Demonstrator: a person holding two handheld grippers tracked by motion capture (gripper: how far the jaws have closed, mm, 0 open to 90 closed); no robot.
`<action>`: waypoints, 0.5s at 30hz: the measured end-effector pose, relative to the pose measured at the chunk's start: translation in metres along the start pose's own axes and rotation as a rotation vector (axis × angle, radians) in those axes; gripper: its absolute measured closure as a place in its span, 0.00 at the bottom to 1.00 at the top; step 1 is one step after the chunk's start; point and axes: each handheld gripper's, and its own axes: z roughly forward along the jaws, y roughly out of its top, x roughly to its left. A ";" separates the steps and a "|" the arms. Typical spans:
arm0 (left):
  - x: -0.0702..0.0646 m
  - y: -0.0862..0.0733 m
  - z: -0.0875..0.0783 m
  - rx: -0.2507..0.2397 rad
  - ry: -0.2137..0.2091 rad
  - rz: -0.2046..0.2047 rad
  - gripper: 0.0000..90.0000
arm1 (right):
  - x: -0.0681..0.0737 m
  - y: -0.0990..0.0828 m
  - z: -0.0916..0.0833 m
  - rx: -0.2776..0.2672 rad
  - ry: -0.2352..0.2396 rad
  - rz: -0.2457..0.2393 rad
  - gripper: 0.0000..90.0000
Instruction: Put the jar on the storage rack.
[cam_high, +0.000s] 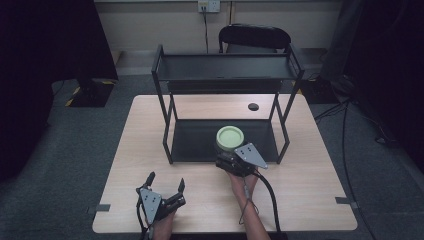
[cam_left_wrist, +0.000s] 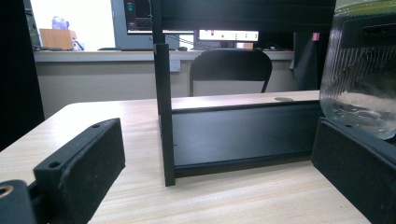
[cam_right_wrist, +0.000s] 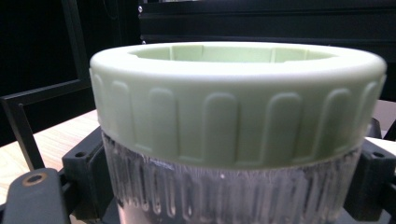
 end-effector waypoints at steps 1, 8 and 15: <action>0.000 0.000 0.000 0.000 0.000 0.000 0.02 | 0.000 0.001 0.000 -0.001 0.001 0.001 0.12; 0.000 0.000 0.000 0.000 0.000 0.000 0.02 | -0.002 0.008 0.003 -0.016 0.001 0.013 0.12; 0.000 0.000 0.000 0.000 0.000 0.001 0.02 | -0.003 0.012 0.008 -0.017 -0.007 0.009 0.12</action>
